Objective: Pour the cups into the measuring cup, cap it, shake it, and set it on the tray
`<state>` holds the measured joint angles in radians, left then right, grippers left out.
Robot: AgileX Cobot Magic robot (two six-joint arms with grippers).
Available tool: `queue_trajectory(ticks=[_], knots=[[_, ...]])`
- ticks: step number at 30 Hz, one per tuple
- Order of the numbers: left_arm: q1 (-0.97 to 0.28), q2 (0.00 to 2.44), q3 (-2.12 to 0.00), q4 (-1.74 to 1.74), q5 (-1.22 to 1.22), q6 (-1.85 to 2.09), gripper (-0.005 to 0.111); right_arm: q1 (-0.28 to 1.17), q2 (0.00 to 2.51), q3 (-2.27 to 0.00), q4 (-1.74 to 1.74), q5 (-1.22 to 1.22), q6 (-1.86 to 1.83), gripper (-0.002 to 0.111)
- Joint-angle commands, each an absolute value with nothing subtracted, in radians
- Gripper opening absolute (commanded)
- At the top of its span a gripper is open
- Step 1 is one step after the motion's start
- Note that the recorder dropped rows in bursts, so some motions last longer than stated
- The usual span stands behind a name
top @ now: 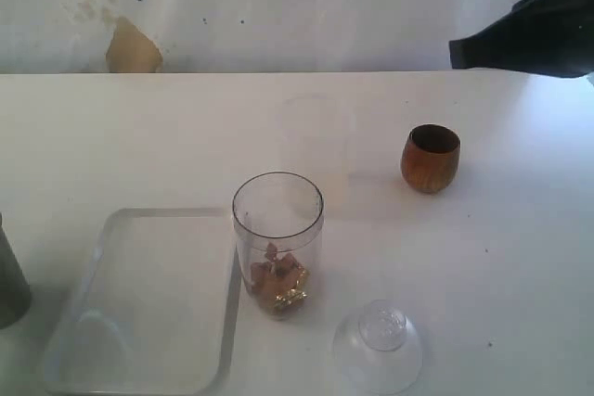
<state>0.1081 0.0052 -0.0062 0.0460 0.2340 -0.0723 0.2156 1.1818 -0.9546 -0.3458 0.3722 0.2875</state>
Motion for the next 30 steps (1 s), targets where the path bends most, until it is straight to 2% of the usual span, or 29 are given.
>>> queue_trajectory(ticks=[1, 8, 15, 23, 30], knots=[[0.108, 0.000, 0.000, 0.041, 0.234, -0.069, 0.000, 0.262, 1.108, -0.927, -0.299, 0.439, 0.264, 0.000], [0.108, 0.000, 0.000, 0.041, 0.234, -0.069, 0.000, 0.339, 1.074, -0.894, -0.047, 0.630, 0.000, 0.000], [0.108, 0.000, 0.000, 0.041, 0.234, -0.069, 0.000, 0.341, 1.074, -0.891, 0.089, 0.671, -0.123, 0.000], [0.108, 0.000, 0.000, 0.041, 0.234, -0.069, 0.000, 0.341, 0.754, -0.721, 0.189, 0.414, -0.154, 0.000], [0.108, 0.000, 0.000, 0.041, 0.234, -0.069, 0.000, 0.341, 0.482, -0.587, 0.189, 0.308, -0.137, 0.000]])
